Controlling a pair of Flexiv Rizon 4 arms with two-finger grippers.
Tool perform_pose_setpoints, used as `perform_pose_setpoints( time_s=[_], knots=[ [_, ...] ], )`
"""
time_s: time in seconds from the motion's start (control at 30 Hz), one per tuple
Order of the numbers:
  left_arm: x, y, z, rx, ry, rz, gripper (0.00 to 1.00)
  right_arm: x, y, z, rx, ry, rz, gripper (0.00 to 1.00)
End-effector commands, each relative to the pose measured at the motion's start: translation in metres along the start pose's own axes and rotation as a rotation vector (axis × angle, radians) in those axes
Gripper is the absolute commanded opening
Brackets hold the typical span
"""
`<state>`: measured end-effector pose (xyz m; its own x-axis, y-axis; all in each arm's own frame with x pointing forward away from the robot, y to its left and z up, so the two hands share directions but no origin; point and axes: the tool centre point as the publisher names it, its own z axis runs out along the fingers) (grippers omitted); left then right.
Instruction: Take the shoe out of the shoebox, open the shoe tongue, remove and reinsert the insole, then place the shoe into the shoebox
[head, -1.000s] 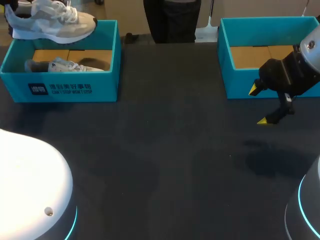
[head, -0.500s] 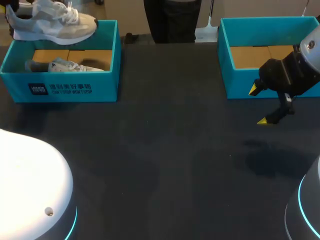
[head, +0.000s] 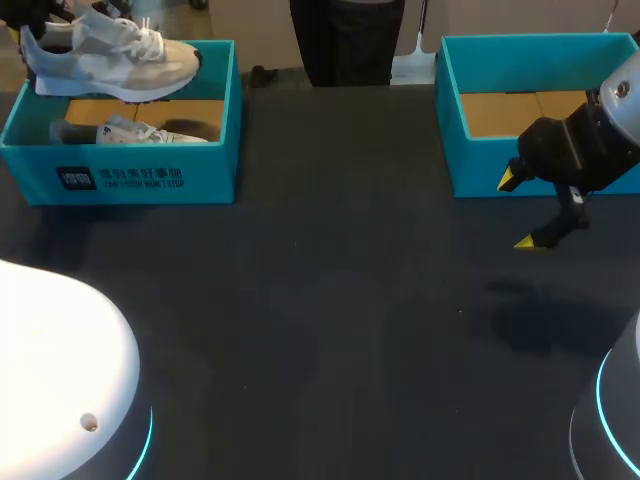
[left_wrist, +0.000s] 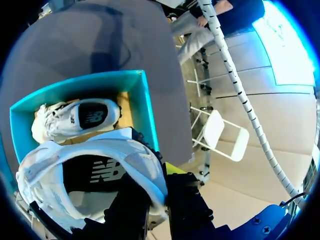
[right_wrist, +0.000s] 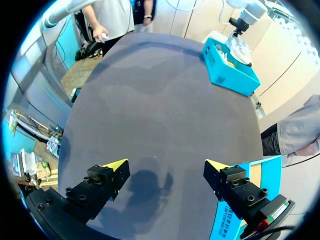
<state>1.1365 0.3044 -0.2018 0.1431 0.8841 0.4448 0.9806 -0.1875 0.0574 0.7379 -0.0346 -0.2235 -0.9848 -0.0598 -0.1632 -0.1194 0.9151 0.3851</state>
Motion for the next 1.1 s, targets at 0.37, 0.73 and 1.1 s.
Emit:
perform_pose_setpoints(
  time_s=[0.37,0.73,1.1],
  knots=[
    [-0.001,0.039,0.031,0.013,-0.074,0.001,0.0,0.0,0.001,0.001,0.004,-0.001,0.001,1.0],
    [-0.018,0.049,0.057,-0.014,-0.057,0.059,0.0,0.0,0.001,0.001,0.004,-0.001,0.001,1.0],
    [-0.029,0.06,0.087,-0.029,-0.06,0.082,0.0,0.0,0.001,0.001,0.004,-0.001,0.001,1.0]
  ],
)
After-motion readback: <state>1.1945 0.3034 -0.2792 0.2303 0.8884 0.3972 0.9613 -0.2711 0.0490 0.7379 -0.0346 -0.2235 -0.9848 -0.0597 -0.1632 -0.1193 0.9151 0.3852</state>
